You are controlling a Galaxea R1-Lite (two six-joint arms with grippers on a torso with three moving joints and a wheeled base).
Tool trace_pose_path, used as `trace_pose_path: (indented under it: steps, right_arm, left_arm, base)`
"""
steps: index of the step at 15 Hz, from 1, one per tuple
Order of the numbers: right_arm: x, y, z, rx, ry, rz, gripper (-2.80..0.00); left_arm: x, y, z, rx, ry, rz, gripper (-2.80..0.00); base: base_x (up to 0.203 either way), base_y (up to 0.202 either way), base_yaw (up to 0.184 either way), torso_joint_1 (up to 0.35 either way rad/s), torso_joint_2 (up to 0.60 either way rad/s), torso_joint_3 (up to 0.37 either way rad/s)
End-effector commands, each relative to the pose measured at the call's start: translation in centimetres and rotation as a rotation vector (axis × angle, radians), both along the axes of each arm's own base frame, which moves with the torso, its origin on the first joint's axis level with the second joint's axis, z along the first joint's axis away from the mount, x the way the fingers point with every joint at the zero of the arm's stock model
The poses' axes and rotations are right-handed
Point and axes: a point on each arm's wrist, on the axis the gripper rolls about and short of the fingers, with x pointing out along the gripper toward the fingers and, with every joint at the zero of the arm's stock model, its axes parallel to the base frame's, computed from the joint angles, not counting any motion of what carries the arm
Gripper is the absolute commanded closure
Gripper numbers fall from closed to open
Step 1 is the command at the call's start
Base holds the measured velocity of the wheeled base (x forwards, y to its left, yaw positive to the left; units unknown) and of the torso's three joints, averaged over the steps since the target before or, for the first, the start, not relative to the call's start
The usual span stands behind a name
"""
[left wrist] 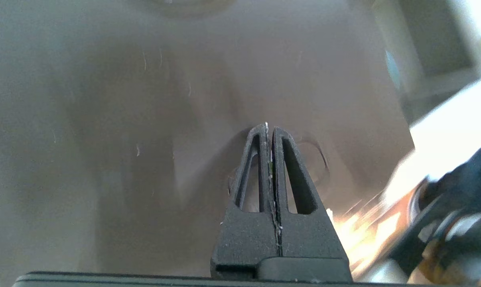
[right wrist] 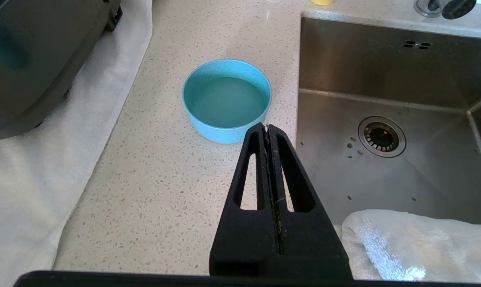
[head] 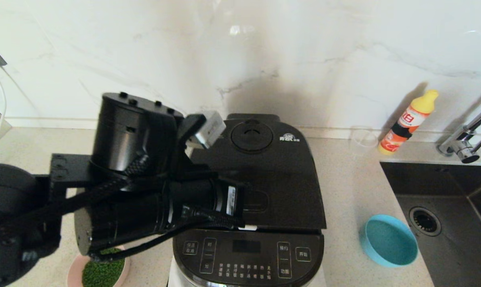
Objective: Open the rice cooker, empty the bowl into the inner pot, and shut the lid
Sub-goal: Open the rice cooker
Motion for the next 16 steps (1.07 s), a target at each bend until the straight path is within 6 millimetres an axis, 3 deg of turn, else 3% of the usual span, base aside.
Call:
trace_pose_path:
  steps: [1, 4, 8, 12, 16]
  right_arm:
    - [0.0, 0.0, 0.0, 0.000, 0.001, 0.001, 0.00]
    - [0.0, 0.0, 0.0, 0.000, 0.001, 0.001, 0.00]
    - [0.0, 0.0, 0.0, 0.000, 0.001, 0.001, 0.00]
    - [0.0, 0.0, 0.0, 0.000, 0.000, 0.001, 0.00]
    - [0.0, 0.0, 0.0, 0.000, 0.000, 0.001, 0.00]
  left_arm:
    - [-0.7, 1.0, 3.1, -0.093, -0.088, 0.026, 0.00]
    - [-1.3, 2.1, 4.8, -0.141, -0.135, 0.054, 0.00]
    - [0.7, 3.4, 7.0, -0.279, -0.280, 0.146, 0.00]
    - [2.1, 5.8, 11.5, -0.398, -0.450, 0.294, 0.00]
    - [0.4, 9.8, 17.2, -0.498, -0.643, 0.417, 0.00]
  base:
    - [0.000, 0.000, 0.000, 0.000, 0.00, 0.000]
    - [0.000, 0.000, 0.000, 0.000, 0.00, 0.000]
    - [0.000, 0.000, 0.000, 0.000, 0.00, 0.000]
    - [0.000, 0.000, 0.000, 0.000, 0.00, 0.000]
    - [0.000, 0.000, 0.000, 0.000, 0.00, 0.000]
